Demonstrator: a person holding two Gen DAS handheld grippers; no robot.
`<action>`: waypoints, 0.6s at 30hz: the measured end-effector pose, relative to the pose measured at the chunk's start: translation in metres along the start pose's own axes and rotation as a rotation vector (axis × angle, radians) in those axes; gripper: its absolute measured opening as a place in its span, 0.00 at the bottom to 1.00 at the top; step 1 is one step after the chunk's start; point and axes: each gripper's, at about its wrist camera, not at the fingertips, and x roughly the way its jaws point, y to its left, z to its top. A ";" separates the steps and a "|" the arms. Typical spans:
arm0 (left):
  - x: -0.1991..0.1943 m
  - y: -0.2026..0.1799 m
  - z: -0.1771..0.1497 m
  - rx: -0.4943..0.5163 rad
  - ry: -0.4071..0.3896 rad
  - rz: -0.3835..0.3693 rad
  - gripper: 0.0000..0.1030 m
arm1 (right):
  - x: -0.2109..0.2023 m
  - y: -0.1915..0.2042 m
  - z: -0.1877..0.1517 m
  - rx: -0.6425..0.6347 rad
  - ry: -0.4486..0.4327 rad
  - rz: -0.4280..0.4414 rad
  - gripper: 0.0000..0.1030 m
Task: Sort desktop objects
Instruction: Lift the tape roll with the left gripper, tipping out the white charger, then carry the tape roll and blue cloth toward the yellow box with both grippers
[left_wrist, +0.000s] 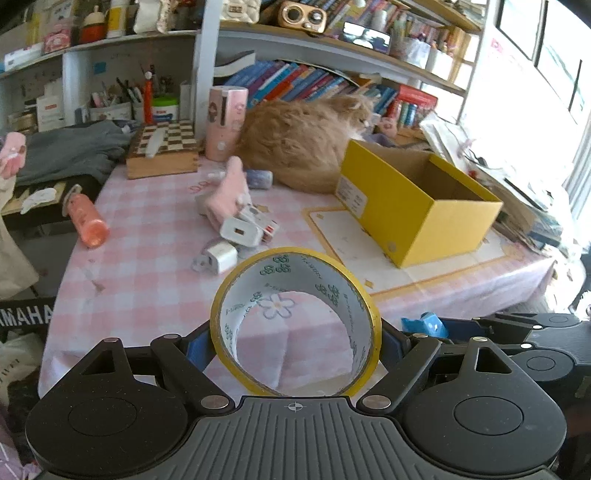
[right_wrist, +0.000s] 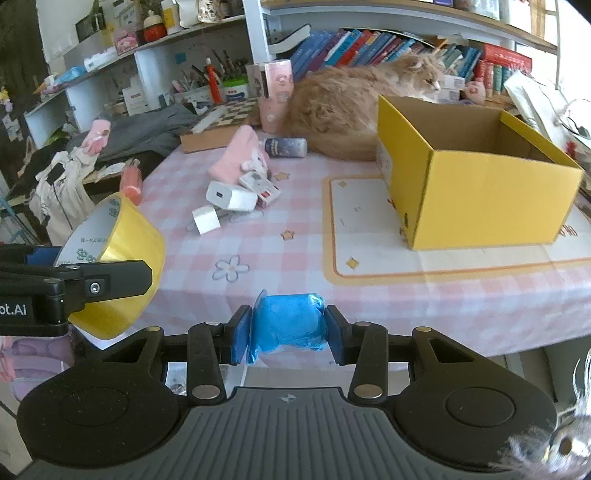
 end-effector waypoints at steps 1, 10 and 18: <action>0.000 -0.002 -0.001 0.006 0.003 -0.012 0.84 | -0.002 0.000 -0.003 0.004 0.001 -0.007 0.38; 0.010 -0.034 -0.003 0.124 0.035 -0.136 0.84 | -0.027 -0.020 -0.030 0.114 -0.011 -0.113 0.38; 0.019 -0.057 -0.001 0.197 0.041 -0.223 0.84 | -0.046 -0.039 -0.044 0.201 -0.020 -0.217 0.38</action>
